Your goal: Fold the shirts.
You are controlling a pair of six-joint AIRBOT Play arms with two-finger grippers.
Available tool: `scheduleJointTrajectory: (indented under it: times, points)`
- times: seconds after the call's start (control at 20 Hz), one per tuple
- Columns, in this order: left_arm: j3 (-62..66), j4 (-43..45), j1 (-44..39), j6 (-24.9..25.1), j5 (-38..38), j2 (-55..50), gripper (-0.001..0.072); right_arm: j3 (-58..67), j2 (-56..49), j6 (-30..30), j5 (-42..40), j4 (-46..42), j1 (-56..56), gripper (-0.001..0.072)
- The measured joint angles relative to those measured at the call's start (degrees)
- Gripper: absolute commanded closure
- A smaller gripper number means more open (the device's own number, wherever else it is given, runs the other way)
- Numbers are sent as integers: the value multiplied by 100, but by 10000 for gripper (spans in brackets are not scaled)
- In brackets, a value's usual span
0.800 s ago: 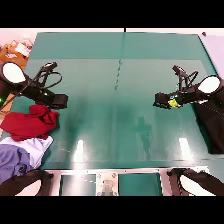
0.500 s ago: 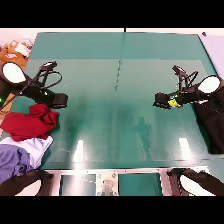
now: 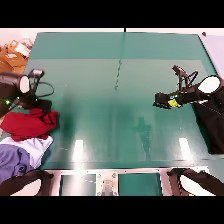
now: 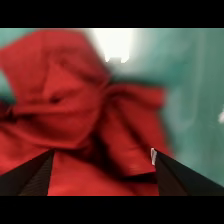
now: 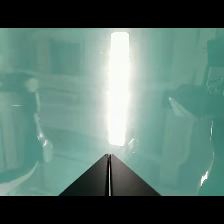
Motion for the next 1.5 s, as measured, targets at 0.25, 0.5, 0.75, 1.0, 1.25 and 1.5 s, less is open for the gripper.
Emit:
scheduleJointTrajectory:
  times: [0.25,0.5,0.75,1.0,1.25,1.5]
  points:
    - [-876,249,662,-81,46,-400,187,0,0,0,0,0,0,691]
    - [-1051,323,1029,-31,79,-560,685,0,0,-2,0,-2,0,691]
    - [42,-28,1110,190,-223,-529,685,-7,0,0,-2,0,0,690]
    - [2140,-1130,575,420,-485,-334,686,-22,0,155,-79,256,17,690]
    - [3298,-1945,-953,498,-219,-352,684,109,0,197,-127,437,-223,690]
    - [3303,-2597,-2310,522,284,-975,95,369,0,210,-92,479,-778,690]
